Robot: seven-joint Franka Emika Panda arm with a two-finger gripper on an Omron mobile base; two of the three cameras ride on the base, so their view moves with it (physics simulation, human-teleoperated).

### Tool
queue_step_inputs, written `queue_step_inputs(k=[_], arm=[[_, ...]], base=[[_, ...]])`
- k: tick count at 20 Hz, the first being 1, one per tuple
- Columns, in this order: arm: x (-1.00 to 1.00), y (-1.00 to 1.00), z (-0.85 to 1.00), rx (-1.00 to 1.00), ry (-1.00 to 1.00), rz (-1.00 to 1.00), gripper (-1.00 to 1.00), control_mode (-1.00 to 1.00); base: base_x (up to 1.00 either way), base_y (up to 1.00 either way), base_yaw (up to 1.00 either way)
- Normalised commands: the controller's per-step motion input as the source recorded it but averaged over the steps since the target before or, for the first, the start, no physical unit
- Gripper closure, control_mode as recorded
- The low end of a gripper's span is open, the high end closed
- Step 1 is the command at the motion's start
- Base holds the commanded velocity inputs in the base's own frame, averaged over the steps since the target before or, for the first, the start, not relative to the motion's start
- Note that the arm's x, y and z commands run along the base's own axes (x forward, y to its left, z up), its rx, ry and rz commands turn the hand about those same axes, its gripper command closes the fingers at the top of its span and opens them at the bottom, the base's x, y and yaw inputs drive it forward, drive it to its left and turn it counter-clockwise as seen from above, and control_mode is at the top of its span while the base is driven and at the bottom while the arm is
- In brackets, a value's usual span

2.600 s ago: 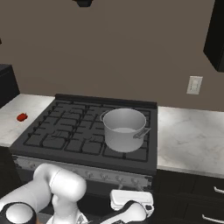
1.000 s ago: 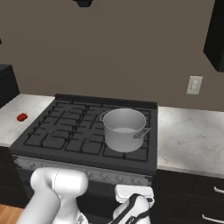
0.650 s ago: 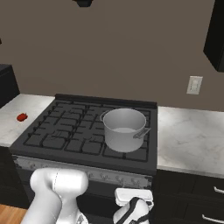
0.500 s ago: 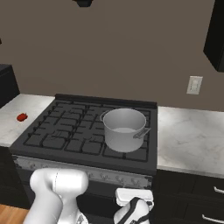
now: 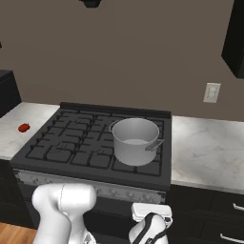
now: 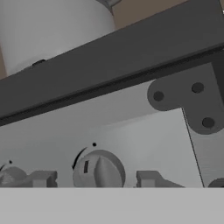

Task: Turn on the burner for the pot on the stove. Wait thirty seconds for the pot to heat up. Then add the bell pepper to the pot.

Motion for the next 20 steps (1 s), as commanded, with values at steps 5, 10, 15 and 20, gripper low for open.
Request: queue_step_inputs(k=[5,10,15,20], arm=[[0.26,-0.10,-0.13,0.00,0.00,-0.01,-1.00,-1.00],[0.17,0.00,-0.12,0.00,0.00,0.00,1.00,-1.00],[0.04,0.00,-0.02,0.00,-0.02,0.00,1.00,-1.00],[0.01,0.00,0.00,-0.13,-0.09,0.00,1.00,-1.00]], base=[[0.00,0.00,0.00],[0.00,0.00,0.00],[0.00,0.00,0.00],[0.00,0.00,0.00]])
